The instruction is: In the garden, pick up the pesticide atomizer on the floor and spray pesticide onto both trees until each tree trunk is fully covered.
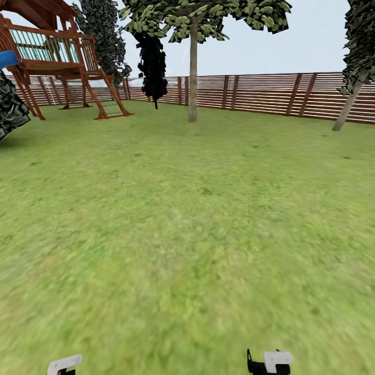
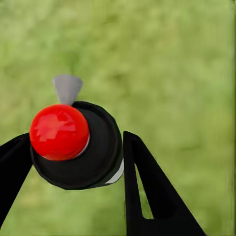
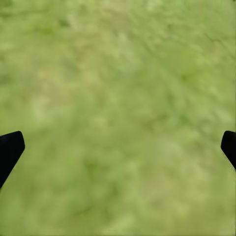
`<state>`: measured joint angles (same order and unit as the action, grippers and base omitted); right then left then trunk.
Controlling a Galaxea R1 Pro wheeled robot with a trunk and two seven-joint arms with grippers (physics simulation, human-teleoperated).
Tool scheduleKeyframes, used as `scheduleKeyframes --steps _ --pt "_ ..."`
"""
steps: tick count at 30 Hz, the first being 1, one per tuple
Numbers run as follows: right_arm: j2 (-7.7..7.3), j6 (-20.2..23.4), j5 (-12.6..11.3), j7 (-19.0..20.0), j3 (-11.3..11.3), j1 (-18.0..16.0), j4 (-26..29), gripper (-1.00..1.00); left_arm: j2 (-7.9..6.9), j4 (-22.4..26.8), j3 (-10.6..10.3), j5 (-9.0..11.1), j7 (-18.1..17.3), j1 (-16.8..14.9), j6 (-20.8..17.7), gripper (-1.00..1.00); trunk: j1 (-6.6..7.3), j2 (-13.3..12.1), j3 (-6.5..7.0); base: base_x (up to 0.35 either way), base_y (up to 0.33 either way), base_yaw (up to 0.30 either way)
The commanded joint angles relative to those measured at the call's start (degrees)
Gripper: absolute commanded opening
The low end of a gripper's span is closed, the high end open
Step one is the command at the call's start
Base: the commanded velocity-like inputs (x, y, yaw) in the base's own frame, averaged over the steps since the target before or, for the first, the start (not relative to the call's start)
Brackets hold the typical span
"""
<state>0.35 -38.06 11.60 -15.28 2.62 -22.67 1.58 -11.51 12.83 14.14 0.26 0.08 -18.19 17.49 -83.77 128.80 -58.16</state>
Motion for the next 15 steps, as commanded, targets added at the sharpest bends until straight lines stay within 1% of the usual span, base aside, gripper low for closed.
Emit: scheduleKeyframes --steps 1,15 --pt "0.00 0.0 0.0 0.0 0.0 0.0 0.0 1.00 0.00 0.0 0.0 0.0 0.0 0.0 0.0 -1.00 0.00 0.0 0.00 0.339 0.000 0.000" --pt "0.00 0.0 0.0 0.0 0.0 0.0 0.0 1.00 0.00 0.0 0.0 0.0 0.0 0.0 0.0 -1.00 0.00 0.0 0.00 0.339 0.000 0.000"
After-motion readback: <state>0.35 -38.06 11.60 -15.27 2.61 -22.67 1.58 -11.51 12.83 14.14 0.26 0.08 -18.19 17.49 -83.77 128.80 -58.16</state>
